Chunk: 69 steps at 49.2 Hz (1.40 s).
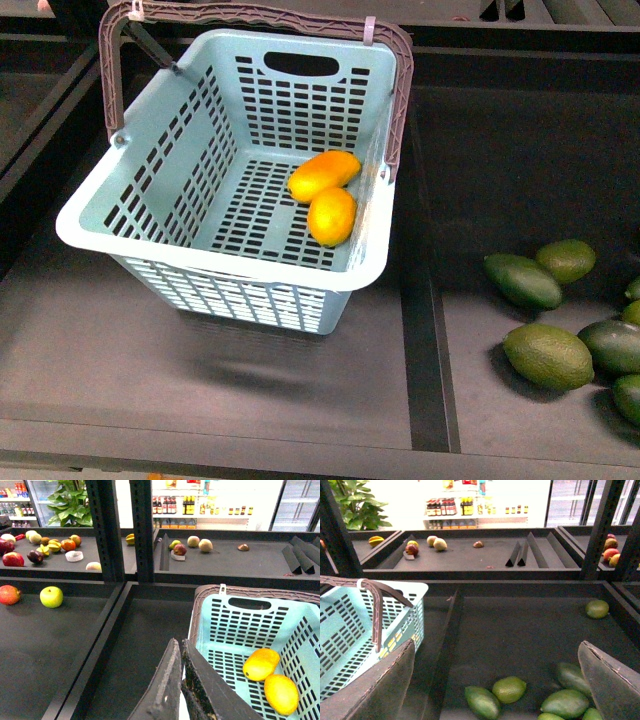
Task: Pick lemon and mango into basket
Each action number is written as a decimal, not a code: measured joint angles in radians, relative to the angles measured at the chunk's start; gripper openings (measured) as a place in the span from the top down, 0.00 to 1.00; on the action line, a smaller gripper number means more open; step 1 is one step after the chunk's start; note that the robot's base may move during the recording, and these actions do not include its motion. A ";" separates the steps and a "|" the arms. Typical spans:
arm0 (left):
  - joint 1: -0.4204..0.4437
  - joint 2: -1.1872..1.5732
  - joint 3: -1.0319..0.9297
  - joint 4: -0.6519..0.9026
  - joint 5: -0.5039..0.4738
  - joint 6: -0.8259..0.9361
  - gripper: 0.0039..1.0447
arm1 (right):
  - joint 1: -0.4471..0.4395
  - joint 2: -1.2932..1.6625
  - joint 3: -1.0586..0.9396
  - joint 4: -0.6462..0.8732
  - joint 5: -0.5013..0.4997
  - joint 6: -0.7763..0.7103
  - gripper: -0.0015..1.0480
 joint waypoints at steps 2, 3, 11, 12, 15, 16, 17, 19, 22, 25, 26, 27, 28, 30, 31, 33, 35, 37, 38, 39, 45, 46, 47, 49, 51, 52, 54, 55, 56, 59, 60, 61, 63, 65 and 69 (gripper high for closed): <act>0.007 -0.033 -0.011 -0.022 0.009 0.000 0.97 | 0.000 0.000 0.000 0.000 0.000 0.000 0.08; 0.028 -0.060 -0.018 -0.040 0.047 0.001 0.97 | 0.000 0.000 0.000 0.000 0.000 0.000 0.08; 0.082 -0.227 -0.052 -0.167 0.082 0.003 0.97 | 0.000 0.000 0.000 0.000 0.000 0.000 0.08; 0.082 -0.251 -0.056 -0.187 0.083 0.003 0.97 | 0.000 0.000 0.000 0.000 0.000 0.000 0.08; 0.082 -0.300 -0.064 -0.227 0.082 0.003 0.97 | 0.000 0.000 0.000 0.000 0.000 0.000 0.08; 0.083 -0.316 -0.066 -0.241 0.083 0.003 0.97 | 0.000 0.000 0.000 0.000 0.000 0.000 0.08; 0.083 -0.332 -0.068 -0.254 0.083 0.003 0.97 | 0.000 0.000 0.000 0.000 0.000 0.000 0.08; 0.083 -0.362 -0.071 -0.280 0.083 0.003 0.97 | 0.000 0.000 0.000 0.000 0.000 0.000 0.08; 0.083 -0.400 -0.077 -0.313 0.083 0.003 0.97 | 0.000 0.000 0.000 0.000 0.001 0.000 0.08; 0.083 -0.443 -0.077 -0.352 0.083 0.004 0.97 | 0.000 0.000 0.000 0.000 0.000 0.000 0.08; 0.083 -0.457 -0.077 -0.365 0.083 0.004 0.97 | 0.000 0.000 0.000 0.000 0.000 0.000 0.08; 0.083 -0.472 -0.078 -0.378 0.083 0.004 0.97 | 0.000 0.000 0.000 0.000 0.000 0.000 0.08; 0.083 -0.486 -0.078 -0.390 0.083 0.004 0.97 | 0.000 0.000 0.000 0.000 0.000 0.000 0.08; 0.083 -0.513 -0.078 -0.415 0.083 0.003 0.97 | 0.000 0.000 0.000 0.000 0.000 0.000 0.08; 0.083 -0.526 -0.078 -0.427 0.082 0.003 0.97 | 0.000 0.000 0.000 0.000 0.000 0.000 0.08; 0.083 -0.552 -0.078 -0.451 0.083 0.004 0.97 | 0.000 0.000 0.000 0.000 0.000 0.000 0.08; 0.083 -0.570 -0.078 -0.467 0.083 0.004 0.97 | 0.000 0.000 0.000 0.000 0.000 0.000 0.08; 0.083 -0.595 -0.078 -0.490 0.083 0.004 0.97 | 0.000 0.000 0.000 0.000 0.000 0.000 0.08; 0.083 -0.607 -0.078 -0.501 0.083 0.004 0.97 | 0.000 0.000 0.000 0.000 0.000 0.000 0.08; 0.083 -0.620 -0.078 -0.512 0.083 0.004 0.97 | 0.000 0.000 0.000 0.000 0.000 0.000 0.08; 0.083 -0.694 -0.078 -0.583 0.083 0.004 0.97 | 0.000 0.000 0.000 0.000 0.000 0.000 0.08; 0.083 -0.708 -0.078 -0.597 0.083 0.004 0.97 | 0.000 0.000 0.000 0.000 0.000 0.000 0.08; 0.083 -0.722 -0.078 -0.610 0.083 0.003 0.97 | 0.000 0.000 0.000 0.000 0.000 0.000 0.08; 0.083 -0.747 -0.078 -0.634 0.083 0.004 0.97 | 0.000 0.000 0.000 0.000 0.000 0.000 0.08; 0.083 -0.759 -0.078 -0.646 0.083 0.004 0.97 | 0.000 0.000 0.000 0.000 0.000 0.000 0.08; 0.083 -0.768 -0.078 -0.654 0.083 0.003 0.97 | 0.000 0.000 0.000 0.000 0.000 0.000 0.08; 0.083 -0.783 -0.078 -0.669 0.083 0.003 0.97 | 0.000 0.000 0.000 0.000 0.000 0.000 0.08; 0.083 -0.791 -0.078 -0.678 0.083 0.004 0.97 | 0.000 0.000 0.000 0.000 0.000 0.000 0.08; 0.083 -0.798 -0.078 -0.684 0.083 0.004 0.97 | 0.000 0.000 0.000 0.000 0.000 0.000 0.08; 0.083 -0.820 -0.078 -0.706 0.083 0.004 0.97 | 0.000 0.000 0.000 0.000 0.000 0.000 0.08; 0.083 -0.826 -0.078 -0.712 0.083 0.003 0.97 | 0.000 0.000 0.000 0.000 0.000 0.000 0.08; 0.083 -0.837 -0.078 -0.724 0.083 0.004 0.97 | 0.000 0.000 0.000 0.000 0.000 0.000 0.08; 0.083 -0.856 -0.078 -0.743 0.083 0.004 0.97 | 0.000 0.000 0.000 0.000 0.000 0.000 0.08; 0.083 -0.874 -0.078 -0.760 0.083 0.004 0.97 | 0.000 0.000 0.000 0.000 0.000 0.000 0.08; 0.083 -0.901 -0.078 -0.787 0.083 0.004 0.97 | 0.000 0.000 0.000 0.000 0.000 0.000 0.08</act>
